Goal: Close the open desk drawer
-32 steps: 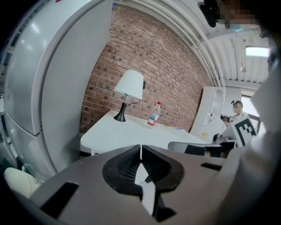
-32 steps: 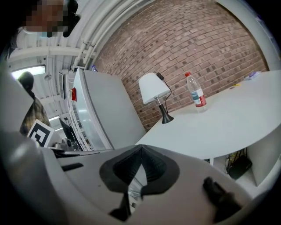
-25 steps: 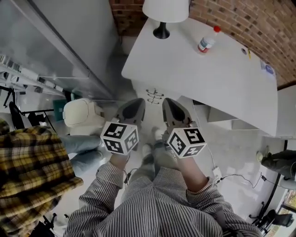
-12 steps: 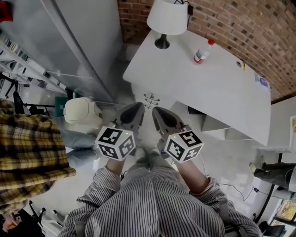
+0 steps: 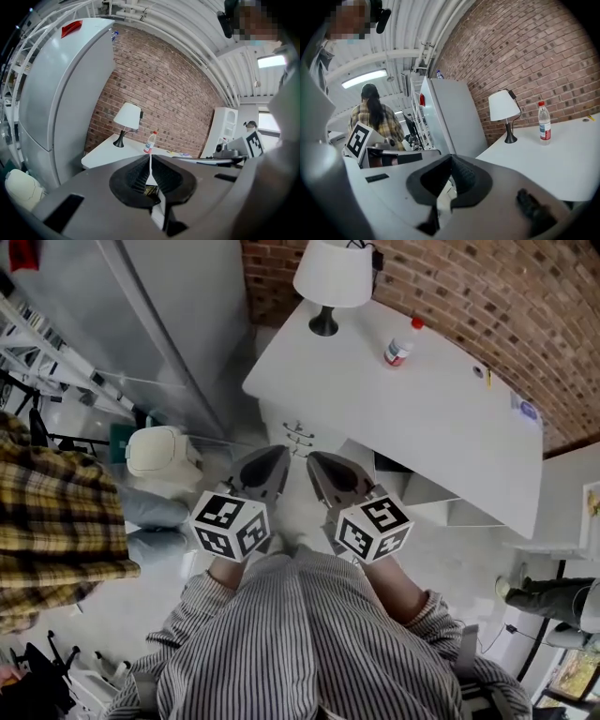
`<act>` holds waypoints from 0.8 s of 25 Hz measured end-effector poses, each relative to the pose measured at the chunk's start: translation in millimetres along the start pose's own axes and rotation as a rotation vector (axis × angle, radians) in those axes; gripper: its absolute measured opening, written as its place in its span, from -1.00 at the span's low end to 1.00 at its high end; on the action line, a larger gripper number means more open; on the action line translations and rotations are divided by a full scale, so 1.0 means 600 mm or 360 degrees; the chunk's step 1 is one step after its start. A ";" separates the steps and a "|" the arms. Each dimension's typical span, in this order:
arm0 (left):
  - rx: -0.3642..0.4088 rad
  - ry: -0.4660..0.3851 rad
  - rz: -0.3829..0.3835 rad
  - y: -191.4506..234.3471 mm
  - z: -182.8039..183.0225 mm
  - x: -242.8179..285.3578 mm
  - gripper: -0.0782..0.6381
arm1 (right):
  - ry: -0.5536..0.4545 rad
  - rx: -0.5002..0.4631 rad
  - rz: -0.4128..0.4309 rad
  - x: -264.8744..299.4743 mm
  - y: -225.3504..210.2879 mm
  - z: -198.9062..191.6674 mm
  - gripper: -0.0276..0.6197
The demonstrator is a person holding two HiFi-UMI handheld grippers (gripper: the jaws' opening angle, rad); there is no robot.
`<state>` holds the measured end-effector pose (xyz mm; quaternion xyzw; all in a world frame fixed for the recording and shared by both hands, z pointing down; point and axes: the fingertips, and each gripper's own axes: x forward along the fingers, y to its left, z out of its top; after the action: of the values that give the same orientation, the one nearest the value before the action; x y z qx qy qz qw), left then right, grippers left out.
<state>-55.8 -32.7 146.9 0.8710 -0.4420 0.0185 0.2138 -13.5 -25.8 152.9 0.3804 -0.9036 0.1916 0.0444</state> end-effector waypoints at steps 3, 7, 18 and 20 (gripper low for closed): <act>0.0022 0.0031 -0.0006 -0.010 -0.003 0.004 -0.73 | 0.0017 -0.0062 0.0039 -0.006 0.000 0.004 -0.87; 0.0047 0.0065 -0.0014 -0.017 -0.006 0.009 -0.73 | 0.0053 -0.0085 0.0072 -0.014 -0.007 0.003 -0.87; 0.0049 0.0106 -0.0072 -0.038 -0.021 0.012 -0.73 | 0.0181 -0.0170 0.0162 -0.013 -0.008 -0.006 -0.87; 0.0034 0.0115 -0.0074 -0.037 -0.026 0.011 -0.73 | 0.0207 -0.0193 0.0182 -0.014 -0.007 -0.008 -0.87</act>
<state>-31.8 -20.3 154.5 0.8820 -0.4135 0.0497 0.2206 -4.8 -20.9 156.8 0.3117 -0.9290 0.1630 0.1151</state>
